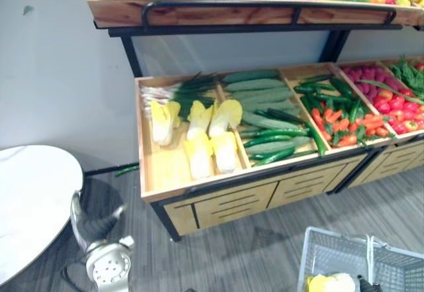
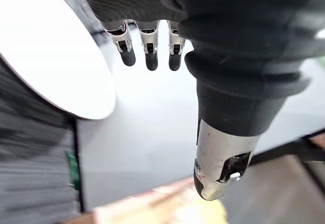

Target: Pick vegetable in the basket

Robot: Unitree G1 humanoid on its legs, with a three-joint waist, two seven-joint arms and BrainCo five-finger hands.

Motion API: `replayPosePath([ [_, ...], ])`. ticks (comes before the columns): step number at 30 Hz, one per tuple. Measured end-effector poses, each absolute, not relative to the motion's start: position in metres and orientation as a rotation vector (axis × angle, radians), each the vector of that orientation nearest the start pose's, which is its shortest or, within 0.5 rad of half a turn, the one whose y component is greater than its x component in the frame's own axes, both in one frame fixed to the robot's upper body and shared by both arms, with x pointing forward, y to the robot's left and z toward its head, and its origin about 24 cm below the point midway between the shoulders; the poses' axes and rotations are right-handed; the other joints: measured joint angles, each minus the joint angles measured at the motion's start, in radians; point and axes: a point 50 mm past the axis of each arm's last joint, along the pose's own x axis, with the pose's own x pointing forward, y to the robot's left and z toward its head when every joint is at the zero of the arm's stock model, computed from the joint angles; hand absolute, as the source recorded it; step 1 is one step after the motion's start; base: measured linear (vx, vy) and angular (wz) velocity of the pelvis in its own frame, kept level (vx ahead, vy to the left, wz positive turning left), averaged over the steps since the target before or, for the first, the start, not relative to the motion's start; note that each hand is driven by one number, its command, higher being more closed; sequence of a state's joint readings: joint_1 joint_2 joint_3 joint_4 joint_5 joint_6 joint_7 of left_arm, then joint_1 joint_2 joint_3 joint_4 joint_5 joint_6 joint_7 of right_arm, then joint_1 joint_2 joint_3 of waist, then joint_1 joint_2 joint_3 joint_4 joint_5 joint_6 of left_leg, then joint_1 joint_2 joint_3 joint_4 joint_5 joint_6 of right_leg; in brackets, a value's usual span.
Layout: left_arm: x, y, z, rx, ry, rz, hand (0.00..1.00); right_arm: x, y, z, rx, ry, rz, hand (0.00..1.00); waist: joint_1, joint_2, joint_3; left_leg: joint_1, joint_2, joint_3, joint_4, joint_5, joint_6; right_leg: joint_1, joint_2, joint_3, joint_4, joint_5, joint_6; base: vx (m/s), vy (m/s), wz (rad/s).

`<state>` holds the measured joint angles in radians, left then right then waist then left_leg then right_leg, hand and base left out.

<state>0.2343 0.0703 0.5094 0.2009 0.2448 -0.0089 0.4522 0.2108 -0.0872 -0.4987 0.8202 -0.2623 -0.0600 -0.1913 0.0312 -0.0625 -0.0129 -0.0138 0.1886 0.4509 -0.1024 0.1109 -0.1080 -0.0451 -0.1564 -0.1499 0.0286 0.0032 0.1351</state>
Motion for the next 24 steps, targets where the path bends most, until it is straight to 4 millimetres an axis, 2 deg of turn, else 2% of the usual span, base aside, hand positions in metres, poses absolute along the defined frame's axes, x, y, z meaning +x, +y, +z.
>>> replayPosePath([
  [1,0.116,0.314,-0.051,0.394,0.546,1.007,0.0,0.067,-0.27,-0.134,-0.239,0.976,-0.611,1.0,-0.001,-0.002,-0.003,0.001,-0.001,-0.003,0.0,-0.002,0.002,0.001,-0.002,-0.006,-0.003,-0.001,0.0,0.03,0.019,0.1],
  [2,0.107,0.313,-0.063,0.382,0.61,1.019,0.0,0.067,-0.267,-0.136,-0.237,0.98,-0.601,1.0,0.0,-0.003,-0.003,0.0,-0.002,-0.004,0.0,-0.002,0.002,0.002,-0.002,-0.007,-0.007,-0.001,0.0,0.02,0.018,0.08],
  [4,0.075,0.305,-0.095,0.324,0.804,1.059,0.0,0.067,-0.256,-0.14,-0.228,0.989,-0.572,1.0,-0.001,-0.002,-0.004,-0.001,-0.008,-0.018,0.0,-0.004,0.002,0.016,-0.004,-0.02,-0.013,-0.001,-0.001,0.03,0.009,0.15],
  [6,0.045,0.287,-0.123,0.227,0.985,1.076,0.0,0.065,-0.246,-0.145,-0.195,1.0,-0.559,1.0,-0.001,-0.001,-0.006,-0.003,-0.018,-0.037,0.0,-0.005,0.003,0.023,-0.007,-0.038,-0.016,-0.009,-0.001,0.04,0.02,0.26],
  [7,0.036,0.281,-0.129,0.207,1.035,1.078,0.0,0.065,-0.244,-0.146,-0.188,1.001,-0.555,1.0,0.0,0.0,-0.006,-0.003,-0.02,-0.042,0.0,-0.006,0.003,0.026,-0.008,-0.041,-0.018,-0.01,-0.002,0.06,0.025,0.22],
  [10,-0.002,0.243,-0.154,0.109,1.274,1.004,0.0,0.071,-0.232,-0.15,-0.16,1.003,-0.536,1.0,0.001,0.014,-0.014,-0.008,-0.029,-0.053,0.0,-0.009,0.006,0.032,-0.015,-0.052,-0.026,-0.012,-0.002,0.06,0.019,0.1],
  [12,-0.009,0.226,-0.161,0.063,1.331,0.944,0.0,0.078,-0.227,-0.15,-0.169,0.994,-0.497,1.0,0.001,0.022,-0.016,-0.008,-0.031,-0.053,0.0,-0.011,0.006,0.032,-0.016,-0.052,-0.026,-0.014,-0.002,0.05,0.015,0.01],
  [18,0.001,0.218,-0.166,0.076,1.329,0.743,0.0,0.096,-0.214,-0.151,-0.209,0.968,-0.364,1.0,0.003,0.038,-0.015,-0.001,-0.033,-0.052,-0.001,-0.019,0.004,0.033,-0.014,-0.035,-0.028,-0.017,-0.005,0.06,-0.001,-0.06],
  [22,0.007,0.22,-0.167,0.096,1.319,0.687,0.0,0.097,-0.214,-0.153,-0.205,0.992,-0.353,1.0,0.002,0.032,-0.012,0.0,-0.036,-0.052,0.007,-0.026,0.001,0.035,-0.015,-0.028,-0.028,-0.018,-0.004,0.08,0.003,-0.02],
  [23,0.01,0.222,-0.167,0.09,1.312,0.687,0.0,0.098,-0.215,-0.154,-0.194,0.998,-0.366,1.0,0.001,0.025,-0.008,-0.004,-0.037,-0.054,0.028,-0.039,0.004,0.035,-0.018,-0.026,-0.02,-0.018,-0.004,0.1,0.021,-0.06],
  [24,0.018,0.224,-0.166,0.091,1.291,0.682,0.0,0.099,-0.215,-0.154,-0.18,1.0,-0.378,1.0,0.001,0.012,0.008,-0.023,-0.029,-0.057,0.107,-0.079,0.011,0.034,-0.026,-0.018,0.004,-0.026,-0.002,0.1,0.024,-0.11],
])
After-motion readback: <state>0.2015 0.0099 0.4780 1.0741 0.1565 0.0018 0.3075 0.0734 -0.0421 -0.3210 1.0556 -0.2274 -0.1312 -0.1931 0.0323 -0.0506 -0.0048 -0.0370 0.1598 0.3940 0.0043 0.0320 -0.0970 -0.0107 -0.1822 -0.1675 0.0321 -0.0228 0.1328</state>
